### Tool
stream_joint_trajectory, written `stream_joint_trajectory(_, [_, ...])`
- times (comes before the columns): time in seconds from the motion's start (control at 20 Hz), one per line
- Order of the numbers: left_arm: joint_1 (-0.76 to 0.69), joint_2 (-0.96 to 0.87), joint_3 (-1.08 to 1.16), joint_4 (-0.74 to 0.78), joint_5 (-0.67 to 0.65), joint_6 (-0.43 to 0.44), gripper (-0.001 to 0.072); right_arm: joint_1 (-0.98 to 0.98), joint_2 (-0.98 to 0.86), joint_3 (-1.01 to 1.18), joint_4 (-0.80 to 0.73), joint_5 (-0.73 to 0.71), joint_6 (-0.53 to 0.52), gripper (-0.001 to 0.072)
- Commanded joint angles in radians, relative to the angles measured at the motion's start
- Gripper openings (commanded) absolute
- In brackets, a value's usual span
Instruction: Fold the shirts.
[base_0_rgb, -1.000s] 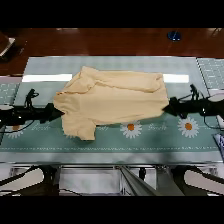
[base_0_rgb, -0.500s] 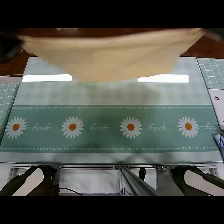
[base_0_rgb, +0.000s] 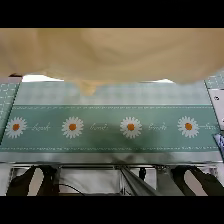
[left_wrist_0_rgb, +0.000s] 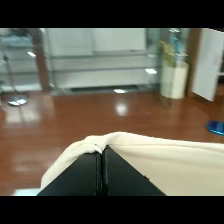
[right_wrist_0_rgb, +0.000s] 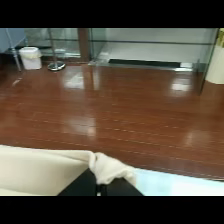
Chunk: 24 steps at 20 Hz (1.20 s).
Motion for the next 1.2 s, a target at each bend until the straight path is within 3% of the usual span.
stream_joint_trajectory(0.0, [-0.063, 0.135, 0.017, 0.283, 0.004, -0.094, 0.0015, 0.001, 0.12, -0.053, -0.111, 0.058, 0.033, 0.0022])
stream_joint_trajectory(0.2, [-0.172, 0.169, 0.016, 0.38, -0.027, -0.139, 0.0015, 0.001, 0.171, -0.146, -0.148, 0.067, 0.051, 0.0022])
stream_joint_trajectory(0.4, [-0.185, 0.117, -0.09, 0.385, -0.027, -0.164, 0.0015, 0.001, 0.167, -0.293, -0.124, 0.073, 0.051, 0.0021])
stream_joint_trajectory(0.65, [-0.186, -0.071, -0.347, 0.245, -0.035, -0.183, 0.0015, 0.001, 0.072, -0.558, 0.011, 0.002, -0.018, 0.0021])
stream_joint_trajectory(1.0, [-0.345, -0.548, -0.469, 0.201, 0.237, -0.185, 0.0016, 0.002, -0.397, -0.661, 0.199, -0.233, -0.158, 0.0022])
stream_joint_trajectory(1.15, [-0.382, -0.735, -0.439, 0.2, 0.408, -0.279, 0.0016, 0.001, -0.645, -0.571, 0.26, -0.295, -0.165, 0.0022])
